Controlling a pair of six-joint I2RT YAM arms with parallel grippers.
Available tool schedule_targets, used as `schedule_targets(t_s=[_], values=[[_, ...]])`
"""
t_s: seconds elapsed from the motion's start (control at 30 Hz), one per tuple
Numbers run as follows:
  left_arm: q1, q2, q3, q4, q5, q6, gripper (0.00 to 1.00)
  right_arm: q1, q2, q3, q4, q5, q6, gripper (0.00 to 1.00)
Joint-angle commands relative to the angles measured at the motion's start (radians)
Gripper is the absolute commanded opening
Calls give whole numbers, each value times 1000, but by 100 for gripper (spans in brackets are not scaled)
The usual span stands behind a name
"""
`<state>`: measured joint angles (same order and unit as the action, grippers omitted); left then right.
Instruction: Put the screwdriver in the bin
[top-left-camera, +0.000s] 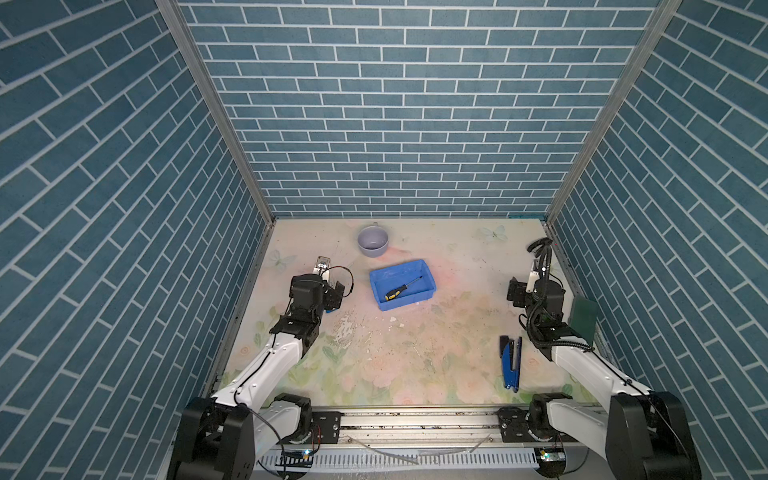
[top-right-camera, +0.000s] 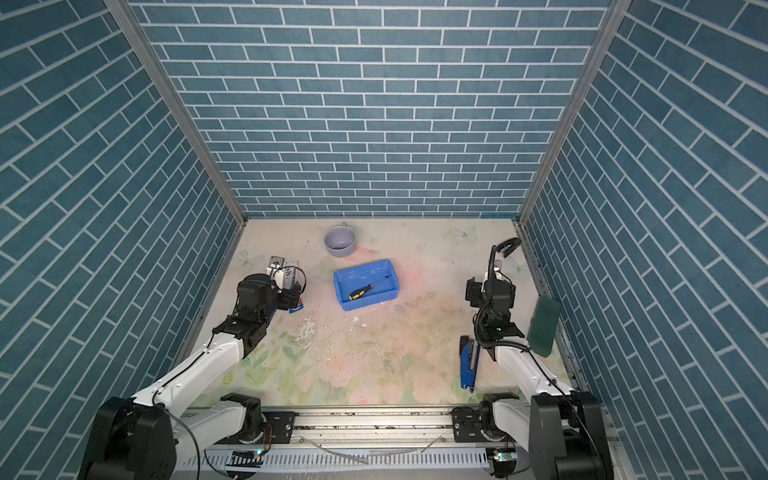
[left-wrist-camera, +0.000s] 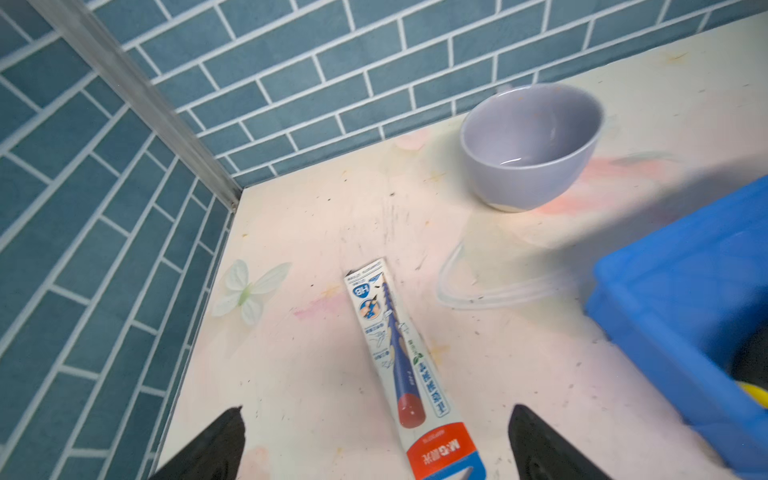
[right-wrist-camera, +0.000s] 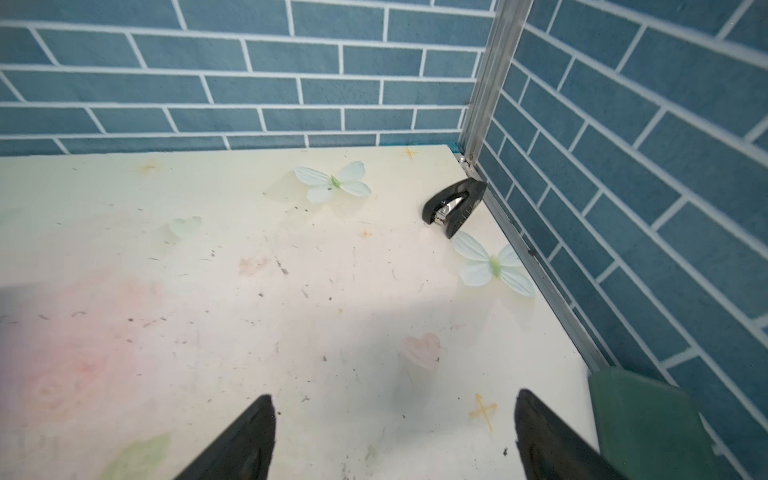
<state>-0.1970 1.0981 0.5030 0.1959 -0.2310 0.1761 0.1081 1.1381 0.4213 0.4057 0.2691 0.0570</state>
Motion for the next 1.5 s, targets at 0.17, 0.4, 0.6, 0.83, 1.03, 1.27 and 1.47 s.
schedule_targets(t_s=[0.17,0.4,0.6,0.83,1.03,1.27,1.47], values=[[33,168,-139,592,-96,43,100,-104,258,-37,354,-130,-15,88],[49,243,-30,491,-51,35,100,-157,395,-20,428,-233,12,88],[49,232,-61,436,-67,-49,100,-173,399,-26,454,-272,14,88],[107,378,-119,649,4,-93,100,-173,399,-23,445,-274,13,87],[148,426,-123,674,74,-121,100,-173,399,-20,440,-275,10,86],[148,436,-131,704,67,-115,100,-173,399,-19,440,-272,9,86],[148,433,-131,699,68,-118,100,-172,400,-19,440,-274,9,86]])
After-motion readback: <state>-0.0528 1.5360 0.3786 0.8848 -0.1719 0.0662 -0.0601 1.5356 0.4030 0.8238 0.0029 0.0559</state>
